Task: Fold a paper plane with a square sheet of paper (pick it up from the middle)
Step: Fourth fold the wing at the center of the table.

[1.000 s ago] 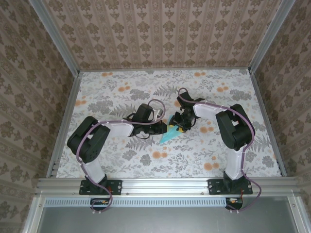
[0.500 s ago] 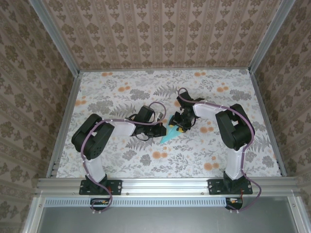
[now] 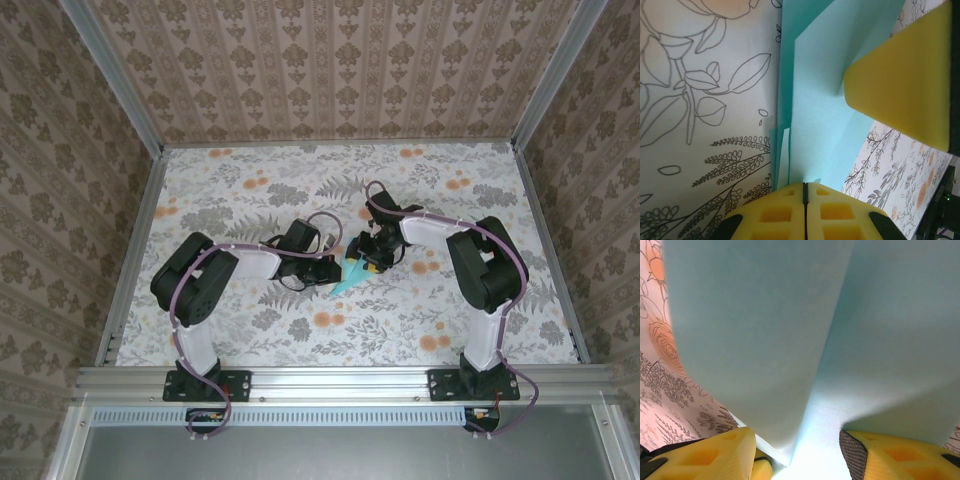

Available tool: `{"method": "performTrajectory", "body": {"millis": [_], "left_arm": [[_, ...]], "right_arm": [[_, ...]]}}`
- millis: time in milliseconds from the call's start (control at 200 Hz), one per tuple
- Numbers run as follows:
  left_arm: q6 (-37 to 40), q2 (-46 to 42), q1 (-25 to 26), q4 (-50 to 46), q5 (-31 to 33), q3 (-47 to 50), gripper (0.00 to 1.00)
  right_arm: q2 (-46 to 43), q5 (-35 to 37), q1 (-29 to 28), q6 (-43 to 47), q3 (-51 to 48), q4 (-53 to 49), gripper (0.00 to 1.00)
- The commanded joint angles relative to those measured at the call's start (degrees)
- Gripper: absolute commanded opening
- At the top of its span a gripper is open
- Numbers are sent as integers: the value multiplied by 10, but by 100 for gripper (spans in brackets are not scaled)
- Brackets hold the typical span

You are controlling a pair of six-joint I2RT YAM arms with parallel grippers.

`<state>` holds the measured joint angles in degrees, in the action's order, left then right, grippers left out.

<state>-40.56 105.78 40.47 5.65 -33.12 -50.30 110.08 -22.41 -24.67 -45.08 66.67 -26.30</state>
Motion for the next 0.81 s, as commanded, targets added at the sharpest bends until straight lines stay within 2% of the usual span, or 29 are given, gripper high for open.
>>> {"method": "performTrajectory", "body": {"millis": [0,205,475,800], "left_arm": [[0,11,-2,-29,11,-11,7],[0,12,-5,-31,12,-11,6],[-2,-3,-6,-32,15,-10,7],[-20,-51,-6,-7,4,-2,10]], "right_arm": [[58,80,6,31,-54,-20,54],[53,92,11,40,-58,-28,46],[81,121,11,31,-44,-59,41],[107,130,10,31,-33,-70,44]]}}
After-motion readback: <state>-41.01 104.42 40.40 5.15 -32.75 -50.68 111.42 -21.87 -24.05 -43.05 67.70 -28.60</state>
